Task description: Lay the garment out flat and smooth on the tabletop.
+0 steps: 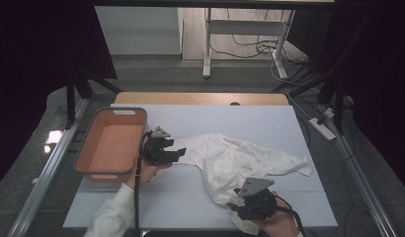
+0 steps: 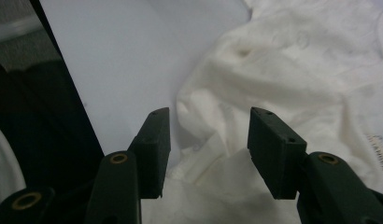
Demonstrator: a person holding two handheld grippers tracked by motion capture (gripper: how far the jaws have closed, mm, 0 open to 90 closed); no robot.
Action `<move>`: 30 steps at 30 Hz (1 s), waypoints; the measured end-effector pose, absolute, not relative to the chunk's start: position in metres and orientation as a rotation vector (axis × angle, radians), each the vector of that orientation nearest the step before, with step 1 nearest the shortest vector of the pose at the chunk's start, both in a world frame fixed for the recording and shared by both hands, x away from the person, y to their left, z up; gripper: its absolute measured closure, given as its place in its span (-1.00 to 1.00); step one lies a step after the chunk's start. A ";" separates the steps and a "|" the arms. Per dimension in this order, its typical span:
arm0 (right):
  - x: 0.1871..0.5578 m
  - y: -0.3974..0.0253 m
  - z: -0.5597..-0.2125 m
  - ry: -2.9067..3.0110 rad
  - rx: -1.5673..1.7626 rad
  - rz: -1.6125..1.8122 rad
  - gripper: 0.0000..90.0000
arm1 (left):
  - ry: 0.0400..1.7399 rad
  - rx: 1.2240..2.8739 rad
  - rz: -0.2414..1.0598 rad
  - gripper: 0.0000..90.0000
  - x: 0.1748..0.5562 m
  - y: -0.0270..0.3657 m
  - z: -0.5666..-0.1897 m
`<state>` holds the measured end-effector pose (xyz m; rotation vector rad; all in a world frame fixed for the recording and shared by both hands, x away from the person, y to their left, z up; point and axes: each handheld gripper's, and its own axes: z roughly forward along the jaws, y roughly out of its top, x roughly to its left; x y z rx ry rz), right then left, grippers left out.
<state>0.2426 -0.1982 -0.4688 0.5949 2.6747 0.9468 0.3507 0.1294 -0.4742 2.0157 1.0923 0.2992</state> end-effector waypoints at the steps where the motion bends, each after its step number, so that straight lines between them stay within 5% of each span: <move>1: 0.243 -0.197 -0.473 2.684 0.593 0.920 0.10 | 1.093 2.016 0.299 -0.16 0.351 0.129 -0.474; 8: 0.245 -0.195 -0.485 2.728 0.601 0.836 0.24 | 1.094 2.016 0.299 -0.16 0.351 0.129 -0.474; 16: 0.247 -0.194 -0.493 2.758 0.593 0.749 0.83 | 1.096 2.016 0.300 -0.16 0.351 0.130 -0.475; 30: 0.219 -0.177 -0.449 2.759 0.503 1.191 0.82 | 1.094 2.014 0.306 -0.16 0.351 0.131 -0.474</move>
